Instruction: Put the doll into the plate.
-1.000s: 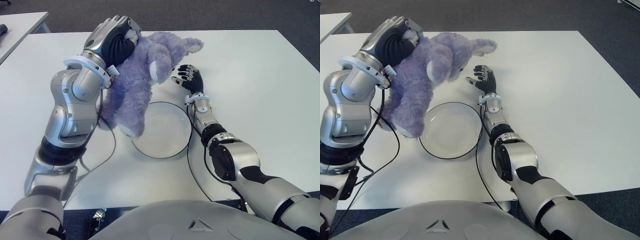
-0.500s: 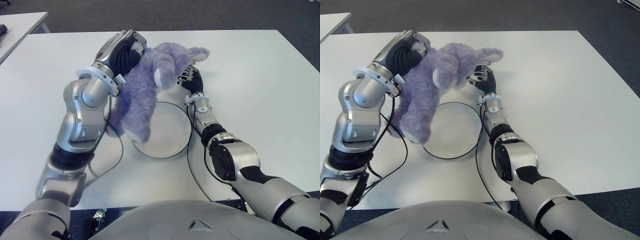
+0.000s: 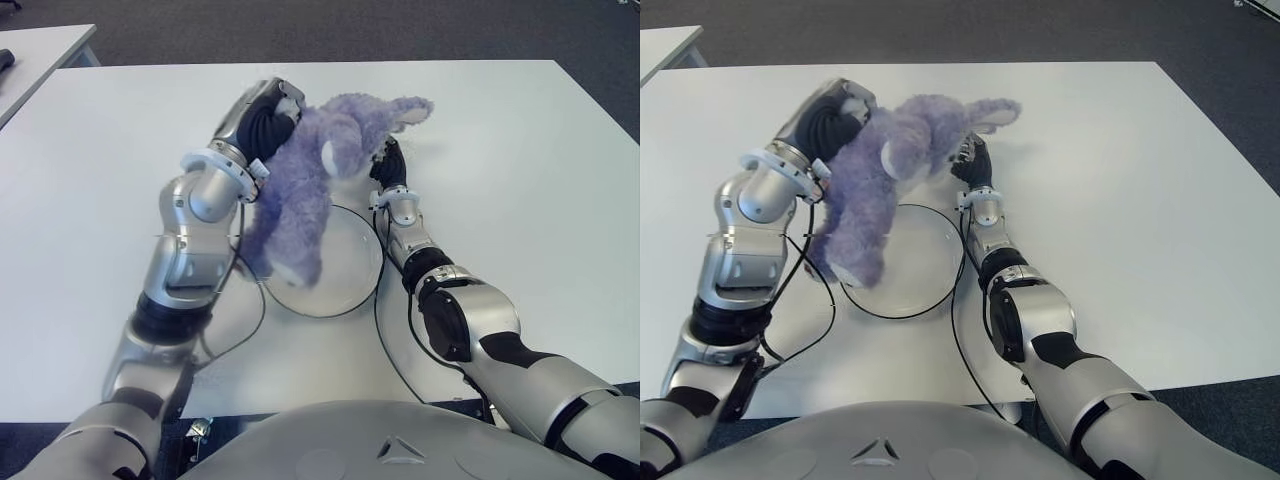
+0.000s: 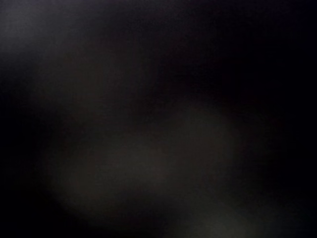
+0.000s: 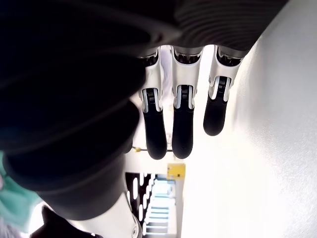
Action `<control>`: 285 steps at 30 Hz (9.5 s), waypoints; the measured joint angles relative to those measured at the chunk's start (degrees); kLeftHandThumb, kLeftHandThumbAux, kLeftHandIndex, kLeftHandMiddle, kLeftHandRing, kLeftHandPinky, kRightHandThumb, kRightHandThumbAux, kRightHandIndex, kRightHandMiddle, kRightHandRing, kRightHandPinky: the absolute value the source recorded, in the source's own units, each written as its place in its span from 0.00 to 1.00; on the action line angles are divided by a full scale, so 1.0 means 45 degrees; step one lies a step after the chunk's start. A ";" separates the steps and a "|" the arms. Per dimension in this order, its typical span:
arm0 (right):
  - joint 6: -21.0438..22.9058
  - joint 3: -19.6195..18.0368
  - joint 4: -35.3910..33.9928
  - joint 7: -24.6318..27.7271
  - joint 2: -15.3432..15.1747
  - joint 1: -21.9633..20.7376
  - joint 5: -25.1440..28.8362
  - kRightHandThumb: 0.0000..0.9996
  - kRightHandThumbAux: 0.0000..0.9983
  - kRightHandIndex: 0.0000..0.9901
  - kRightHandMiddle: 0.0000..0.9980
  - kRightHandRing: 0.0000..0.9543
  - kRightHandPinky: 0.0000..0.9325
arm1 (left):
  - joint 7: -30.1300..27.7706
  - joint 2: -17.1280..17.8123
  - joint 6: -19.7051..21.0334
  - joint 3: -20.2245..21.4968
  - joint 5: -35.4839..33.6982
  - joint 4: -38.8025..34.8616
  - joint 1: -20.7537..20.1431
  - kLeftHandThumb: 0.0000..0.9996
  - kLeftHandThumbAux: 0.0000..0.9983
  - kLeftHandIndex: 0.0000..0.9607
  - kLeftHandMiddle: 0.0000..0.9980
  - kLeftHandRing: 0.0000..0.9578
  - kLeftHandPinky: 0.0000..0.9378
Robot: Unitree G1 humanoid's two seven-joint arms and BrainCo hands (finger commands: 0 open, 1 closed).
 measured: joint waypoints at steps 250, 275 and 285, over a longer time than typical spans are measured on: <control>-0.0056 0.0217 0.0055 0.0129 -0.0001 0.0027 -0.0014 0.19 0.95 0.24 0.28 0.27 0.26 | 0.2058 0.1366 -0.3376 -0.1000 -0.2591 0.3095 0.4341 0.15 0.33 0.00 0.00 0.00 0.00; -0.0056 0.0250 0.0056 0.0114 -0.0001 0.0027 -0.0027 0.20 0.95 0.26 0.29 0.27 0.26 | 0.2071 0.2424 -0.4836 -0.0474 -0.1760 0.5213 0.3329 0.17 0.39 0.00 0.00 0.00 0.00; -0.0056 0.0247 0.0054 0.0114 -0.0002 0.0027 -0.0028 0.18 0.95 0.25 0.29 0.27 0.26 | 0.2327 0.3688 -0.5315 0.0378 -0.1372 0.6638 0.2735 0.18 0.41 0.00 0.00 0.00 0.00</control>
